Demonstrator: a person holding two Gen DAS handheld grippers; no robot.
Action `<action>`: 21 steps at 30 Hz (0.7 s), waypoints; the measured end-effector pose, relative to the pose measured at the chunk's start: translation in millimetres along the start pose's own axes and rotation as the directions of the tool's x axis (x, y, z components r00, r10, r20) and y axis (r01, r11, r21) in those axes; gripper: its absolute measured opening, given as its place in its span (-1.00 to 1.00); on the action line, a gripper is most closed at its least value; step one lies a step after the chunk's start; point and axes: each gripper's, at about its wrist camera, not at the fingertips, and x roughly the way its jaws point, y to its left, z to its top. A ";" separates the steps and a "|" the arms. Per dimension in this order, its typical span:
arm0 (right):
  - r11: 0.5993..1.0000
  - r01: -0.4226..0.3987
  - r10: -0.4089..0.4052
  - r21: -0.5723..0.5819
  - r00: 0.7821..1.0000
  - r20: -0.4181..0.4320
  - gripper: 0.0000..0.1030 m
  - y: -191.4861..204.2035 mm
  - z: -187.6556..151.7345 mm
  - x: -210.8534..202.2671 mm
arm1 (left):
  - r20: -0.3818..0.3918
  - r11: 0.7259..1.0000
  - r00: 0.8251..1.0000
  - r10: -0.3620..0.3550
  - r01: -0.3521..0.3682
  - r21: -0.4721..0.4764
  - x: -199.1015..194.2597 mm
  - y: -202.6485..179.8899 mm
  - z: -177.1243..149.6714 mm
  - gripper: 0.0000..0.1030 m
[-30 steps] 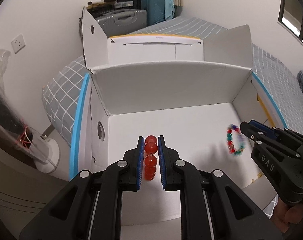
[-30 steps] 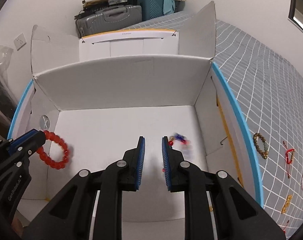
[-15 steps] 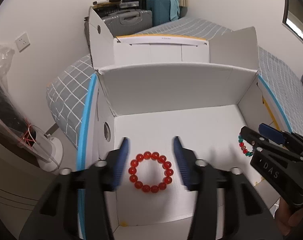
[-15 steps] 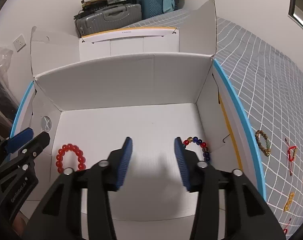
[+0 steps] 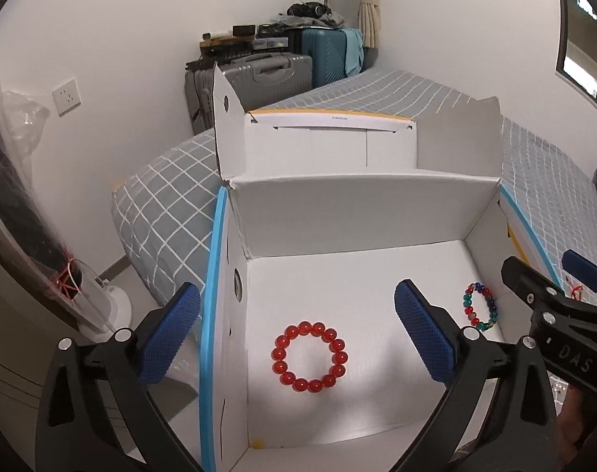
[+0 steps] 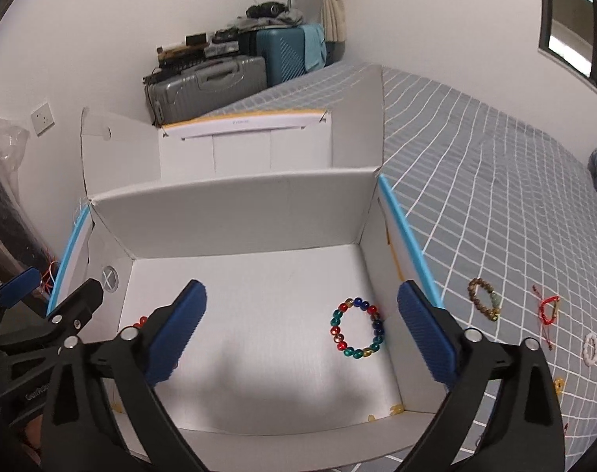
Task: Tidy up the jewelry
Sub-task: 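Move both open tools back over the remaining jewelry on the bed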
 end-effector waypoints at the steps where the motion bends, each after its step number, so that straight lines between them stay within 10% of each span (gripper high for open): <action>1: 1.000 0.001 -0.001 0.003 1.000 0.007 0.85 -1.2 -0.4 -3.2 | 0.005 1.000 1.000 -0.003 0.003 0.001 -1.7 -1.0 0.9 0.89; 21: 0.989 0.108 -0.111 0.101 0.993 0.028 0.85 -80.6 -28.2 -64.8 | 0.084 0.988 0.990 -0.114 0.104 0.115 -62.4 -73.3 -5.8 0.89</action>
